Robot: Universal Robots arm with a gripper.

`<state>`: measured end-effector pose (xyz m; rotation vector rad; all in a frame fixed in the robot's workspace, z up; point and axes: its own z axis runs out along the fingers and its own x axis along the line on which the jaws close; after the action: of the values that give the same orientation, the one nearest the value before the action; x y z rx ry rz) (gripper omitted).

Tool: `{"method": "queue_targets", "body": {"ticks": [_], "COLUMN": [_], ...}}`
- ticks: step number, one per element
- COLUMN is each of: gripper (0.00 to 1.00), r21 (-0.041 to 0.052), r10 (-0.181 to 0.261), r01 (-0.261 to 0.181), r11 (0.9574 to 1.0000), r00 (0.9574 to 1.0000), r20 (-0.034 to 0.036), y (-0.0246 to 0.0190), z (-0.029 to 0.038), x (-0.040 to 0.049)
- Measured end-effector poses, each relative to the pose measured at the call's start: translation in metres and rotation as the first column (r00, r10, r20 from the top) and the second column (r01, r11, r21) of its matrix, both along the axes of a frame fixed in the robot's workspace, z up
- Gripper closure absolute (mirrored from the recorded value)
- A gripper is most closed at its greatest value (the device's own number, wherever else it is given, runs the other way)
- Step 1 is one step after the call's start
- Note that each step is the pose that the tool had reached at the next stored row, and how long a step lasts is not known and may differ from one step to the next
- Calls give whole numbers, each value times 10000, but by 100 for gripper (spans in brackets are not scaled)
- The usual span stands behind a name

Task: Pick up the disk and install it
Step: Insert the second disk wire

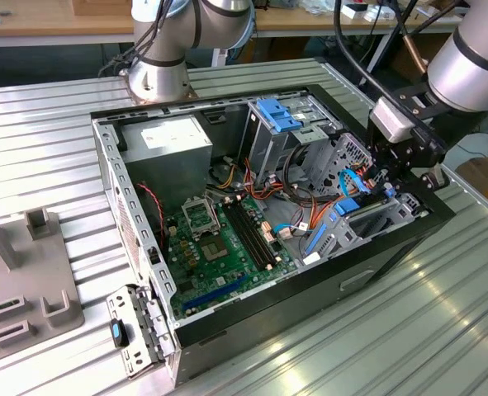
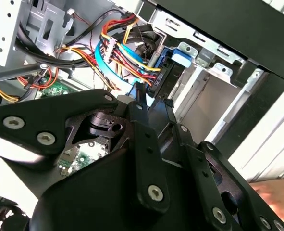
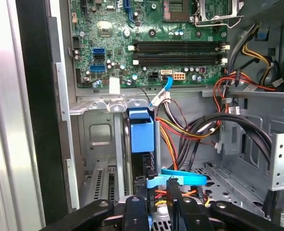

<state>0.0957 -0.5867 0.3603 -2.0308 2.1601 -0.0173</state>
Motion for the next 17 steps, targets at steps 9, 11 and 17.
{"method": "queue_targets", "body": {"ticks": [9, 11, 17], "gripper": [70, 70, 70], "r21": [-21, -54, -99], "r10": [0, 0, 0], "r01": [0, 0, 0], "r11": [10000, 10000, 10000], "r00": [10000, 10000, 10000], "r20": [0, 0, 0], "y": [18, 142, 201], "z": [110, 108, 218], "x": [0, -2, -3]}}
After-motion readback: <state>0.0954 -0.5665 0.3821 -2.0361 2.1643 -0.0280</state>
